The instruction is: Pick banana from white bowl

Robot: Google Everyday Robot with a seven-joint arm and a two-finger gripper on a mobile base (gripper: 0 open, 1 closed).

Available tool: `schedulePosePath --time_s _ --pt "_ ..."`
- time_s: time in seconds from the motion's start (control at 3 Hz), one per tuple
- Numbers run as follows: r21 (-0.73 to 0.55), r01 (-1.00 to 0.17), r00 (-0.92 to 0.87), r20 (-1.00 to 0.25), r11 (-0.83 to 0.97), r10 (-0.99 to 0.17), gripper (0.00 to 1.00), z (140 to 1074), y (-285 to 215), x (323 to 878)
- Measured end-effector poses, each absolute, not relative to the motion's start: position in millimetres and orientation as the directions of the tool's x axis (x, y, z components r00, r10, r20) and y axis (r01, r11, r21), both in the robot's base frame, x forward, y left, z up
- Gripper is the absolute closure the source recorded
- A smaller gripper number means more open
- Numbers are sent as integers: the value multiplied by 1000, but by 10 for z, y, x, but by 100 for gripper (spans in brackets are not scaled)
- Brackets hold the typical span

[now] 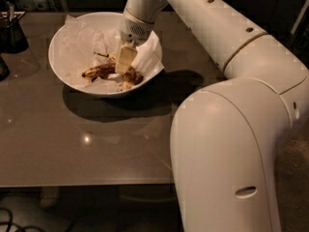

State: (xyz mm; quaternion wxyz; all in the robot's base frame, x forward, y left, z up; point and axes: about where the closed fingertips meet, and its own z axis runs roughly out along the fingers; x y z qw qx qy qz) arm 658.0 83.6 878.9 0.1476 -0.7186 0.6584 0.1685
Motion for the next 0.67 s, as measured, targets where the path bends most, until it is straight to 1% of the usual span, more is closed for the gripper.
schedulePosePath --time_s 0.67 --pt "16 -994 90 -420 -107 -903 59 8743 884 6655"
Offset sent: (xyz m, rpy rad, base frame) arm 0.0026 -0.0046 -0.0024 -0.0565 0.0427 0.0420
